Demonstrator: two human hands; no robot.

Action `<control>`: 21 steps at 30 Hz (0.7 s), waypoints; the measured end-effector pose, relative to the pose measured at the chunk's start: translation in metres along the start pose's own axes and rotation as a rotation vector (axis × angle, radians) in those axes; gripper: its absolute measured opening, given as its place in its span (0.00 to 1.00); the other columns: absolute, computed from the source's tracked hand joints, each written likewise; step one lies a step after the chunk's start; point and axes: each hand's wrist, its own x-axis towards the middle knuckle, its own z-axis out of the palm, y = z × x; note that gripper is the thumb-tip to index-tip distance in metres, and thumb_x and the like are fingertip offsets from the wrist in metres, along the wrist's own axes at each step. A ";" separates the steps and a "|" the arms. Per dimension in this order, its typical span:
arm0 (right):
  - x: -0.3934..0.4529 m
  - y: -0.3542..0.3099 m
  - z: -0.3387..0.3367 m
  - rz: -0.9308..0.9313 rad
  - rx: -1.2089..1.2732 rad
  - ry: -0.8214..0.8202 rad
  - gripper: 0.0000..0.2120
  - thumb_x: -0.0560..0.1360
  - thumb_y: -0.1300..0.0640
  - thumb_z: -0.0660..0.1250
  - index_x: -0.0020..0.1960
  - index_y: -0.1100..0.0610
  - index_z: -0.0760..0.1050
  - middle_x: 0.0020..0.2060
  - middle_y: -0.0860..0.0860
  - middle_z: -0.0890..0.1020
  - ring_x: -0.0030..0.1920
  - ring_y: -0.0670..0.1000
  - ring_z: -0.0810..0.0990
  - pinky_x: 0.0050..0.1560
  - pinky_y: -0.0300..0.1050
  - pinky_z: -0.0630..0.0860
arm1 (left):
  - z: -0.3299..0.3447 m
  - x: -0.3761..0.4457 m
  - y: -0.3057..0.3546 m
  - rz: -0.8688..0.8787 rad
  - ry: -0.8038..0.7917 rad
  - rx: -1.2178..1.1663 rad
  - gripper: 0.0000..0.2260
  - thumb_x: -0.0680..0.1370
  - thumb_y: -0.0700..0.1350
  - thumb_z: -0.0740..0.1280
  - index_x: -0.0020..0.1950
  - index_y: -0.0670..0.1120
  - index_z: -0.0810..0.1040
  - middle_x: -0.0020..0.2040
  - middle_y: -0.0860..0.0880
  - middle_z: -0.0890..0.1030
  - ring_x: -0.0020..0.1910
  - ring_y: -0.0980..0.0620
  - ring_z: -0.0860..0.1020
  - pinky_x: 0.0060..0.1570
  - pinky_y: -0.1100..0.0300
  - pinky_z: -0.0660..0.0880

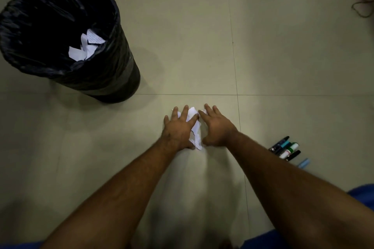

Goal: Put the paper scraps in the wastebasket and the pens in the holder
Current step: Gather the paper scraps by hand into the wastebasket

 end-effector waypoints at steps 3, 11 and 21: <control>-0.016 -0.002 0.018 0.007 -0.090 0.010 0.47 0.70 0.47 0.71 0.81 0.55 0.49 0.80 0.57 0.49 0.79 0.64 0.47 0.76 0.54 0.57 | -0.007 -0.001 0.001 -0.040 0.024 -0.043 0.37 0.75 0.63 0.66 0.79 0.57 0.52 0.81 0.48 0.47 0.78 0.38 0.50 0.72 0.39 0.61; -0.034 -0.006 0.033 0.116 -0.013 0.196 0.26 0.74 0.58 0.64 0.72 0.50 0.69 0.74 0.53 0.66 0.70 0.60 0.65 0.59 0.51 0.76 | -0.012 -0.017 0.001 -0.102 0.276 -0.261 0.18 0.80 0.39 0.59 0.70 0.47 0.72 0.70 0.42 0.69 0.68 0.39 0.68 0.63 0.47 0.71; -0.025 -0.020 0.042 0.184 0.145 0.302 0.11 0.74 0.64 0.62 0.53 0.59 0.79 0.48 0.58 0.79 0.47 0.62 0.79 0.42 0.46 0.70 | -0.007 -0.023 -0.007 -0.169 0.240 -0.152 0.13 0.81 0.44 0.60 0.62 0.42 0.77 0.62 0.42 0.76 0.58 0.42 0.76 0.55 0.53 0.73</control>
